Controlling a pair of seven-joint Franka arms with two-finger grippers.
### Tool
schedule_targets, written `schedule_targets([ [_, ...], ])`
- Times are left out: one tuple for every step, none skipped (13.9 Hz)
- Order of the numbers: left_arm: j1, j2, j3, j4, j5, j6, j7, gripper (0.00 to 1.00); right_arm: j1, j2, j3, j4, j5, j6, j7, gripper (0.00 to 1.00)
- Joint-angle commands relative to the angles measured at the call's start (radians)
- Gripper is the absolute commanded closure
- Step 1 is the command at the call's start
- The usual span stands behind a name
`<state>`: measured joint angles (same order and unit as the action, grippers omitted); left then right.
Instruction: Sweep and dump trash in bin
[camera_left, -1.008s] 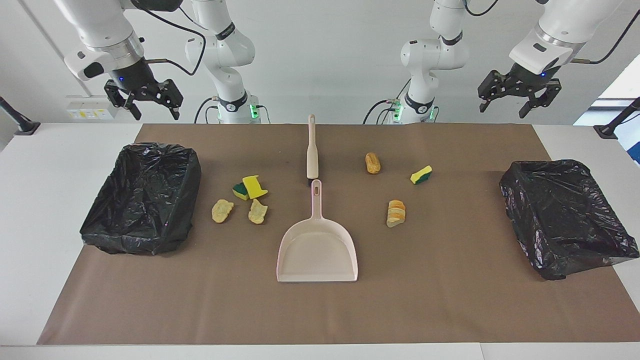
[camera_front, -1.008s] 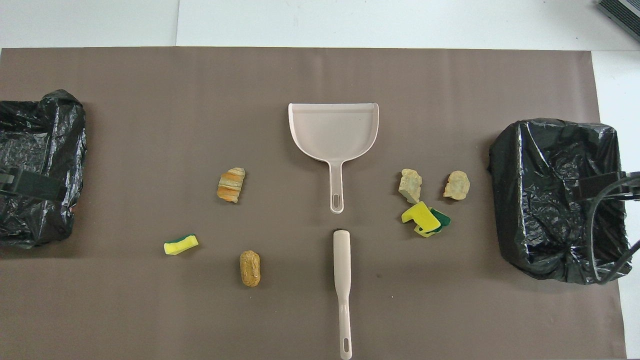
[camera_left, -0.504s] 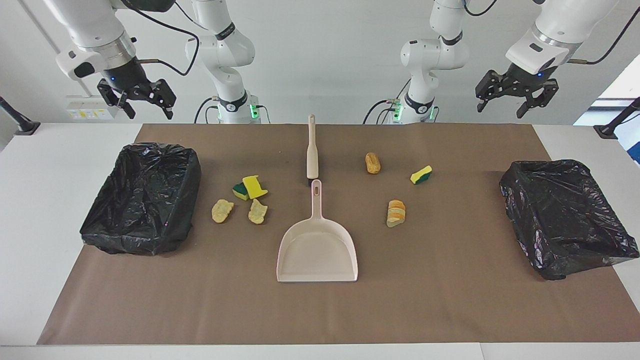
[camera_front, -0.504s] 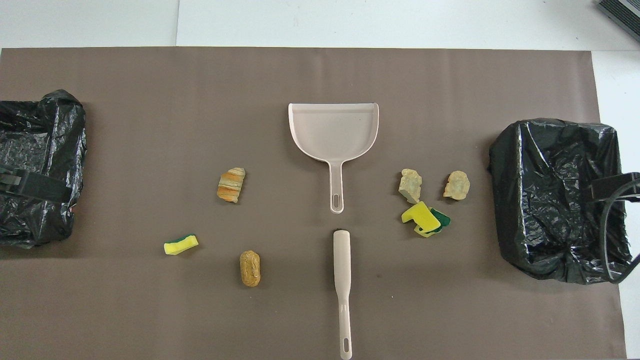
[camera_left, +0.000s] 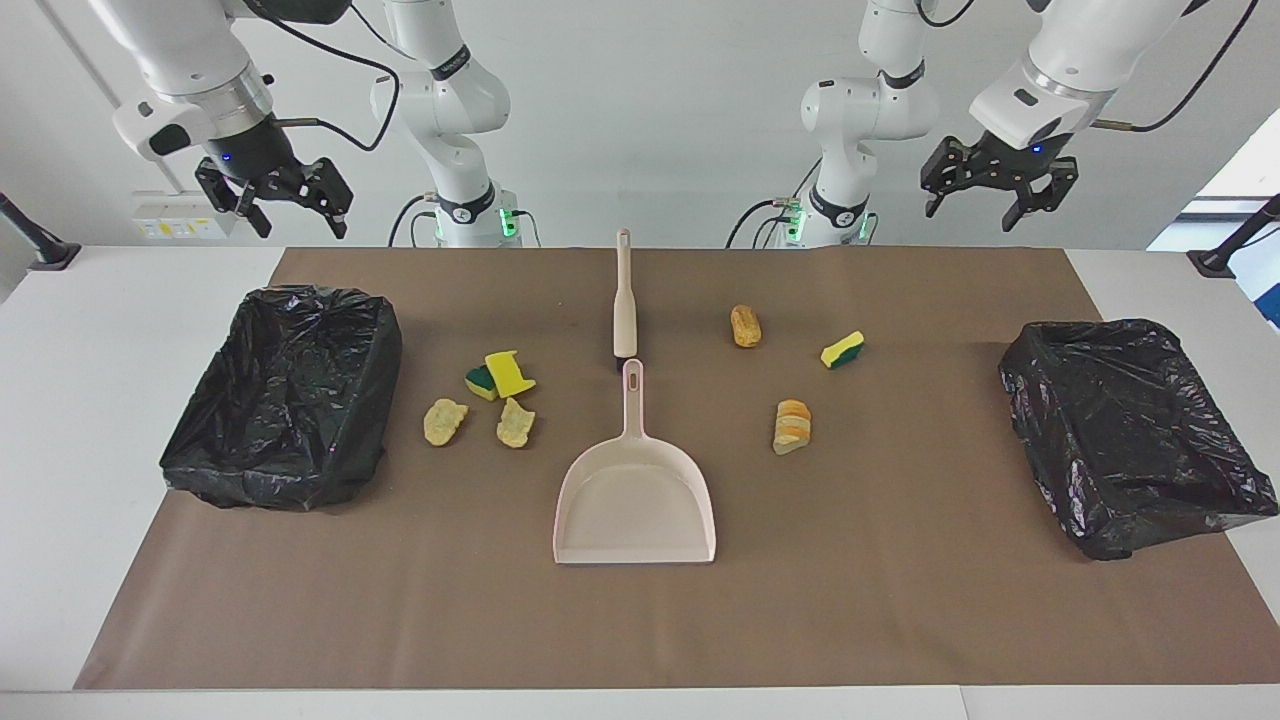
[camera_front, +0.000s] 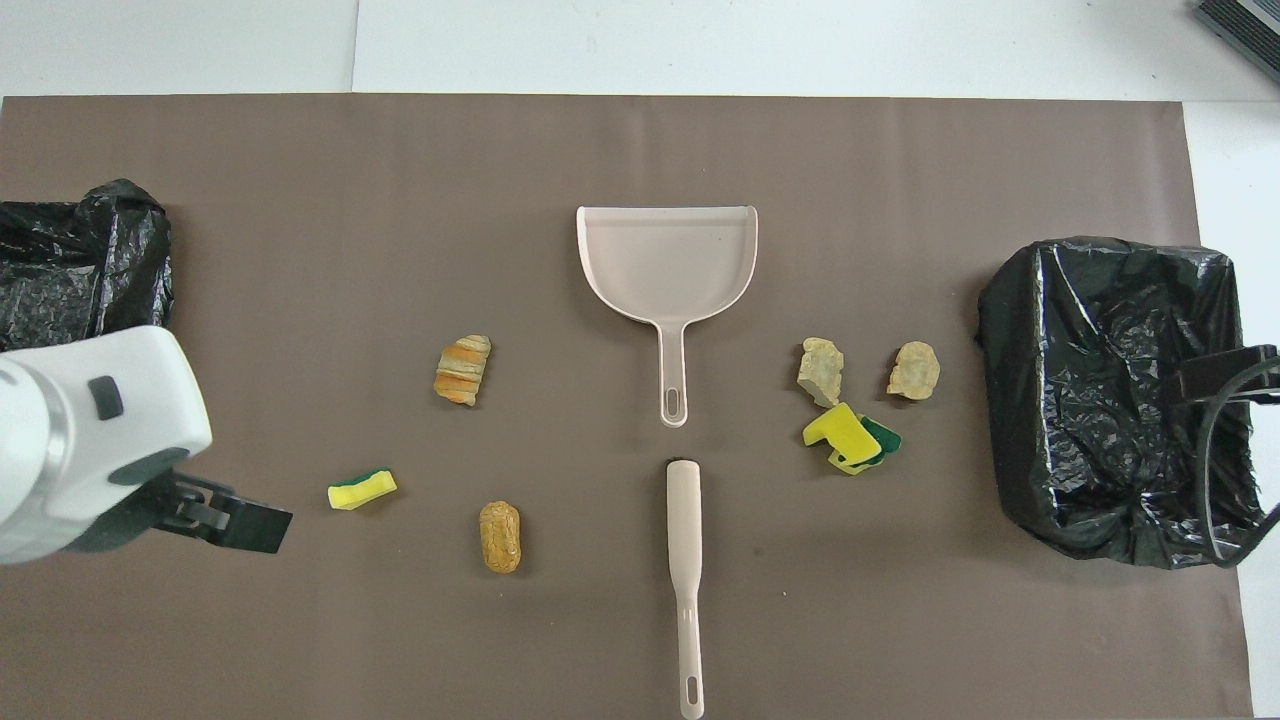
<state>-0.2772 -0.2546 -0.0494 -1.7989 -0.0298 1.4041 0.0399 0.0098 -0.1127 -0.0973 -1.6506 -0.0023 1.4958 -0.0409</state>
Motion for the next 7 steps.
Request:
schedule_targets([
  [-0.117, -0.101, 0.014, -0.172, -0.021, 0.110, -0.134, 0.00, -0.011, -0.016, 0.004, -0.017, -0.002, -0.003, -0.016, 0.00],
  [-0.170, -0.100, 0.014, -0.200, -0.021, 0.140, -0.199, 0.00, -0.011, -0.016, 0.004, -0.015, -0.002, -0.002, -0.014, 0.00],
  [-0.231, -0.098, 0.014, -0.227, -0.022, 0.177, -0.274, 0.00, -0.008, -0.016, 0.004, -0.015, -0.002, 0.000, -0.013, 0.00],
  [-0.291, -0.098, 0.014, -0.270, -0.021, 0.234, -0.357, 0.00, -0.007, -0.016, 0.004, -0.017, -0.002, 0.003, -0.013, 0.00],
  [-0.348, -0.098, 0.014, -0.307, -0.021, 0.293, -0.433, 0.00, 0.001, -0.015, 0.004, -0.017, -0.002, 0.004, -0.013, 0.00],
  [-0.405, -0.097, 0.014, -0.336, -0.022, 0.338, -0.492, 0.00, 0.005, -0.010, 0.008, -0.018, -0.002, 0.006, -0.010, 0.00],
  [-0.443, -0.092, 0.014, -0.352, -0.022, 0.367, -0.539, 0.00, 0.018, -0.004, 0.020, -0.015, -0.011, 0.009, 0.015, 0.00],
])
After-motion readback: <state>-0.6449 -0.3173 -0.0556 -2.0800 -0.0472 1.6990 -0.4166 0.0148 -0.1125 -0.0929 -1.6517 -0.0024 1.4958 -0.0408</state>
